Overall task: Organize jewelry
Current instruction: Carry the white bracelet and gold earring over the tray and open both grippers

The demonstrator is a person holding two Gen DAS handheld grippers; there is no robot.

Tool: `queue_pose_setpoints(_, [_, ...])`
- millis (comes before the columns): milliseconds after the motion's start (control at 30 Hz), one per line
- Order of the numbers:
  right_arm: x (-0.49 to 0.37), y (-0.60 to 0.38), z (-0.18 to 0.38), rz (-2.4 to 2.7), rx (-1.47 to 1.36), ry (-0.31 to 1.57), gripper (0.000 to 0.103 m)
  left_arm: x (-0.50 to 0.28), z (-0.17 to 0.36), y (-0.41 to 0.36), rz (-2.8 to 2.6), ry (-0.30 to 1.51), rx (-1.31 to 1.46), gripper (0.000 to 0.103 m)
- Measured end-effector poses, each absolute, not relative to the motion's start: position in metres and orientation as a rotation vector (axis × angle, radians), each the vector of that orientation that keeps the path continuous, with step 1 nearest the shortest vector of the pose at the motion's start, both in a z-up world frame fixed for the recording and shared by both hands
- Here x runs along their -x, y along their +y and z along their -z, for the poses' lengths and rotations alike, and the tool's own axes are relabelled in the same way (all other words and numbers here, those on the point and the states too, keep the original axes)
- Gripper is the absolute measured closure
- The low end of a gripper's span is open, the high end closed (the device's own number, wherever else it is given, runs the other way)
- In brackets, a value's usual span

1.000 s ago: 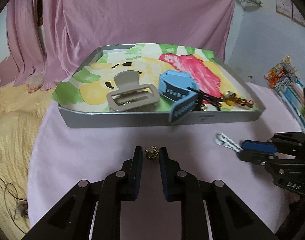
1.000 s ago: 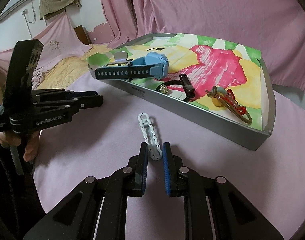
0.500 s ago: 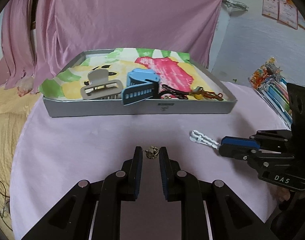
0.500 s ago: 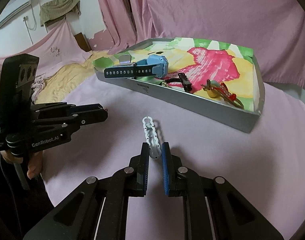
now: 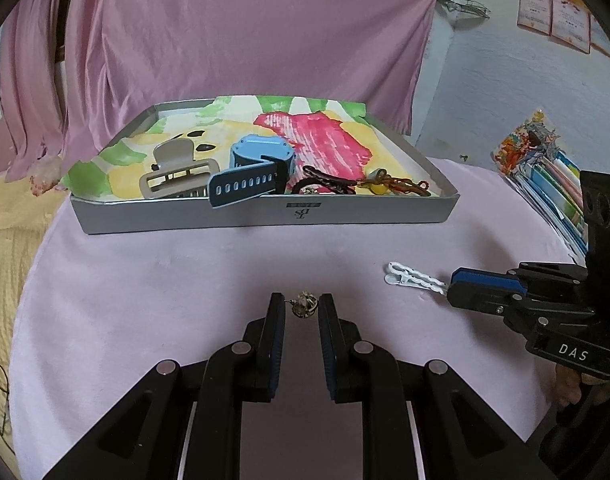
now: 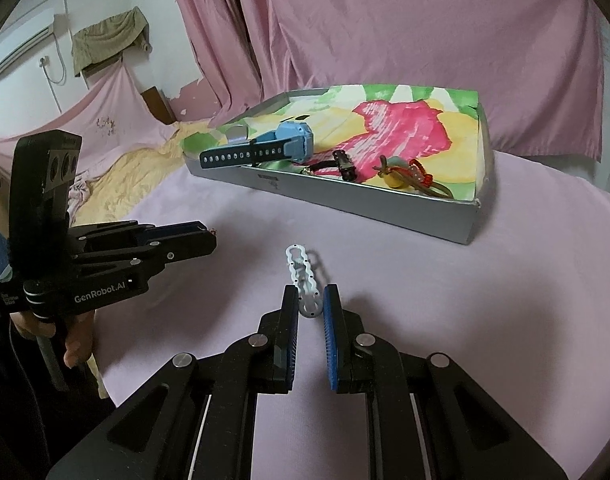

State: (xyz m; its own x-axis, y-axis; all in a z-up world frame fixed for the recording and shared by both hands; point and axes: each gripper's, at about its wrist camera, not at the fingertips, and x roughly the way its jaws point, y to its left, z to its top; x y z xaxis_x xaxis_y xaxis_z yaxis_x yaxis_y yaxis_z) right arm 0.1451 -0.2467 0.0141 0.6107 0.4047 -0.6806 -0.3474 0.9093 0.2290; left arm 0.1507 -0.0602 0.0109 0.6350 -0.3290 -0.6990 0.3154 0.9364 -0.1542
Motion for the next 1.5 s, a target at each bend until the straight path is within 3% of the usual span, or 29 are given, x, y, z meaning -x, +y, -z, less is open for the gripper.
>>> queue_pose_setpoints(567, [-0.15, -0.228, -0.011, -0.413, 0.057, 0.847, 0.091, -0.155, -0.003, -0.061, 0.37, 0.832, 0.026, 0.087])
queue_pose_setpoints(767, [-0.157, -0.217, -0.012, -0.426, 0.098, 0.856, 0.077, -0.155, -0.002, -0.057, 0.371, 0.83, 0.05, 0.087])
queue_pose_setpoints(933, [-0.159, -0.208, -0.014, -0.452, 0.112, 0.869, 0.079, -0.155, -0.003, -0.055, 0.373, 0.826, 0.056, 0.087])
queue_pose_setpoints(1000, [-0.159, -0.206, -0.014, -0.449, 0.122, 0.87, 0.091, -0.155, -0.003, -0.054, 0.375, 0.825, 0.059, 0.087])
queue_pose_setpoints(1233, [-0.158, -0.212, -0.02, -0.443, 0.104, 0.838, 0.091, -0.155, -0.013, -0.052, 0.381, 0.782, 0.072, 0.087])
queue_pose_setpoints(1500, [-0.163, -0.242, -0.07, -0.367, 0.026, 0.662, 0.091, -0.171, -0.053, -0.064, 0.408, 0.652, 0.071, 0.087])
